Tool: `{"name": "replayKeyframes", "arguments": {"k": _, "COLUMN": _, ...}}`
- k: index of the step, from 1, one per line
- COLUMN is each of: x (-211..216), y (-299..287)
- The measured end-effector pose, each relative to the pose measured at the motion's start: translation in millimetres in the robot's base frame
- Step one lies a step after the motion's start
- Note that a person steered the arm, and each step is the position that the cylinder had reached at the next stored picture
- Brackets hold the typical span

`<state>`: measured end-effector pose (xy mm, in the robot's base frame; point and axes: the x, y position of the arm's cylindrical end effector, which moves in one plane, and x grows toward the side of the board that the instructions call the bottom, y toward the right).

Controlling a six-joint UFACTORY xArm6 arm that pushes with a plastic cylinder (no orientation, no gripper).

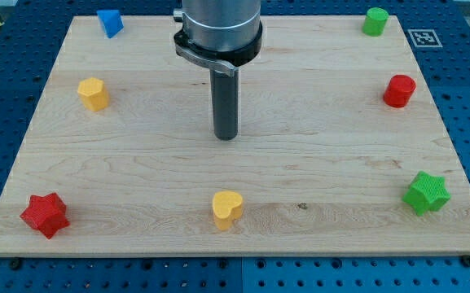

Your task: Move your arm towards the bottom right

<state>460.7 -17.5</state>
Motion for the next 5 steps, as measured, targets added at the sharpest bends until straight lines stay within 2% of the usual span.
{"name": "replayKeyframes", "arguments": {"k": 2, "x": 0, "y": 7}}
{"name": "replayKeyframes", "arguments": {"k": 5, "x": 27, "y": 164}}
